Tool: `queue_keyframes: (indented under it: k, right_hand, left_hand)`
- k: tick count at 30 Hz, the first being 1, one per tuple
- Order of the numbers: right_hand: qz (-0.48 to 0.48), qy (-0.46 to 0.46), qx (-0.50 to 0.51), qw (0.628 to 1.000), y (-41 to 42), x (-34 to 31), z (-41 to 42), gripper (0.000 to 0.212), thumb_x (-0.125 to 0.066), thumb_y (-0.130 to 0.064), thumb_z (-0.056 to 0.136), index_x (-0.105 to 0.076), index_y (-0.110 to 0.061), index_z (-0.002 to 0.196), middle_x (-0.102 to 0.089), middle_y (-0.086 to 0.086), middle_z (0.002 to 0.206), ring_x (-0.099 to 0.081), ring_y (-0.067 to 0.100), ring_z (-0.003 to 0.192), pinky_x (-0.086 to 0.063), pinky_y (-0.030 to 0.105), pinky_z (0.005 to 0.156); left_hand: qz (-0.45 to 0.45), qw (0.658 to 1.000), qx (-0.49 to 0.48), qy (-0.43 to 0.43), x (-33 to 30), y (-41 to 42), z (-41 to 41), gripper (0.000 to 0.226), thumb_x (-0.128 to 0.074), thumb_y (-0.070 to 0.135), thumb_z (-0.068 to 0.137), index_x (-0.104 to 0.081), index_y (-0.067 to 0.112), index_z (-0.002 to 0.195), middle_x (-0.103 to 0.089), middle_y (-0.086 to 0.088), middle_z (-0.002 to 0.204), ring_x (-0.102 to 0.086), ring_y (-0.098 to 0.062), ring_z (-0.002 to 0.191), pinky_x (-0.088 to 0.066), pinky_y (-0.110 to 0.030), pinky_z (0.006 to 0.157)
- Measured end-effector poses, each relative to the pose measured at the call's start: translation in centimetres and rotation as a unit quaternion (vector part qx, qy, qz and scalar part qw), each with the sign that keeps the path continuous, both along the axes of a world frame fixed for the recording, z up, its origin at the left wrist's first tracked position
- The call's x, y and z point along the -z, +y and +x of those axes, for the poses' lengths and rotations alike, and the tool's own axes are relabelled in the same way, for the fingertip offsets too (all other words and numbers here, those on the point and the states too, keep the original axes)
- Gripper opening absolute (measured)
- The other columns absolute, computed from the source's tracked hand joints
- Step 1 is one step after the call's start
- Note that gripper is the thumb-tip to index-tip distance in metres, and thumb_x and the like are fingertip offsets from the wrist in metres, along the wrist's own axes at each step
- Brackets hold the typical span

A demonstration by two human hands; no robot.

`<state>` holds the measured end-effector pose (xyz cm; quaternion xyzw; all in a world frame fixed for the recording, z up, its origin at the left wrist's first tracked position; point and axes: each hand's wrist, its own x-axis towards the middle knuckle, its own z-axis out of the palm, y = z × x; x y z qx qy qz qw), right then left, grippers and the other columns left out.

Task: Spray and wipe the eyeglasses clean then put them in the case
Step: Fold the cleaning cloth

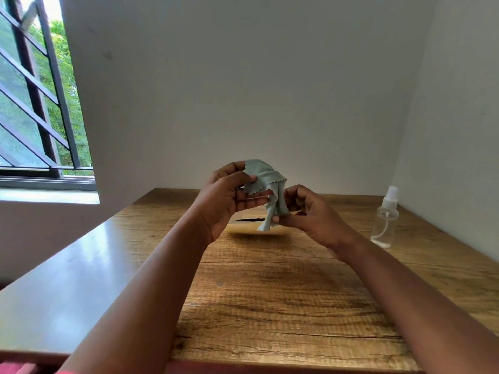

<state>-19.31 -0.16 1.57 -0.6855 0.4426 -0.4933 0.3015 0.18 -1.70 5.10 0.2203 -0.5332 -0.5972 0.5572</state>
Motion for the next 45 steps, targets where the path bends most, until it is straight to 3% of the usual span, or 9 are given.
queue_keyframes:
  k: [6,10,17,23,28,33,37,41,45]
  right_hand:
    - [-0.017,-0.006,0.01,1.0,0.3,-0.2,0.0,0.033,-0.082,-0.008,0.074,-0.066,-0.012,0.103,-0.069,0.012,0.102,-0.062,0.014,0.089,-0.049,0.026,0.077]
    - [0.002,-0.05,0.017,0.999,0.1,-0.4,-0.2,0.038,-0.079,-0.001,0.075,-0.062,-0.011,0.108,-0.067,0.021,0.104,-0.064,0.02,0.09,-0.057,0.034,0.084]
    - [-0.027,-0.172,0.05,0.983,0.3,-1.3,-1.0,0.019,-0.07,0.001,0.083,-0.067,-0.011,0.098,-0.071,0.007,0.095,-0.067,0.009,0.086,-0.05,0.013,0.066]
    - [0.006,-0.17,0.043,0.984,0.0,-1.2,-0.9,0.022,-0.061,0.0,0.091,-0.053,-0.02,0.092,-0.068,0.005,0.1,-0.066,0.015,0.088,-0.05,0.026,0.068]
    - [-0.016,-0.159,0.038,0.986,0.4,-1.4,-0.9,0.033,-0.046,0.012,0.091,-0.049,-0.02,0.094,-0.059,0.004,0.089,-0.048,0.011,0.07,-0.04,0.019,0.054]
    - [-0.088,-0.161,0.055,0.981,1.0,-2.0,-1.2,0.033,-0.058,0.008,0.09,-0.057,-0.019,0.109,-0.071,0.002,0.089,-0.063,0.002,0.069,-0.047,0.016,0.055]
    - [-0.108,-0.157,0.065,0.98,0.8,-2.3,-1.8,0.027,-0.059,0.003,0.091,-0.064,-0.023,0.097,-0.069,-0.007,0.079,-0.057,0.006,0.07,-0.043,0.021,0.058]
    - [-0.098,-0.157,0.058,0.981,0.5,-2.2,-2.0,0.035,-0.054,0.0,0.093,-0.069,-0.03,0.084,-0.067,-0.007,0.086,-0.054,0.019,0.084,-0.042,0.032,0.067]
    - [-0.083,-0.16,0.047,0.982,0.4,-2.0,-2.0,0.032,-0.052,-0.003,0.093,-0.072,-0.027,0.086,-0.069,-0.007,0.091,-0.057,0.019,0.089,-0.042,0.035,0.07]
  left_hand:
    - [-0.028,1.0,0.007,-0.002,0.0,0.0,0.1,0.029,-0.054,-0.001,0.091,-0.057,0.003,0.12,-0.071,-0.014,0.093,-0.072,-0.027,0.079,-0.061,-0.04,0.075]
    - [-0.046,0.999,0.006,-0.01,0.0,0.1,0.1,0.032,-0.055,0.001,0.091,-0.057,0.002,0.123,-0.069,-0.016,0.1,-0.07,-0.028,0.083,-0.061,-0.039,0.076]
    - [-0.083,0.996,-0.012,-0.004,0.0,0.1,0.3,0.025,-0.048,0.0,0.092,-0.063,0.012,0.108,-0.069,-0.009,0.095,-0.069,-0.019,0.084,-0.06,-0.034,0.071]
    - [-0.129,0.991,-0.045,-0.019,0.2,0.0,0.3,0.024,-0.051,0.003,0.093,-0.065,0.018,0.107,-0.069,-0.006,0.093,-0.068,-0.019,0.086,-0.059,-0.031,0.072]
    - [-0.133,0.988,-0.071,-0.018,0.2,0.1,0.4,0.023,-0.052,0.004,0.094,-0.064,0.015,0.109,-0.07,-0.005,0.088,-0.069,-0.016,0.079,-0.058,-0.028,0.07]
    - [-0.131,0.986,-0.102,-0.026,0.1,0.1,0.4,0.021,-0.051,0.005,0.096,-0.063,0.011,0.112,-0.069,-0.009,0.094,-0.068,-0.019,0.083,-0.058,-0.031,0.073]
    - [-0.121,0.984,-0.123,-0.049,0.3,-0.2,0.5,0.023,-0.051,0.006,0.096,-0.063,0.009,0.116,-0.07,-0.011,0.098,-0.069,-0.022,0.089,-0.058,-0.035,0.078]
    - [-0.108,0.984,-0.133,-0.048,0.4,-0.2,0.5,0.025,-0.05,0.006,0.096,-0.062,0.005,0.118,-0.072,-0.007,0.093,-0.07,-0.017,0.085,-0.058,-0.031,0.075]
    - [-0.104,0.984,-0.134,-0.048,0.4,-0.2,0.4,0.025,-0.051,0.007,0.096,-0.062,0.005,0.118,-0.072,-0.005,0.093,-0.07,-0.016,0.085,-0.059,-0.032,0.076]
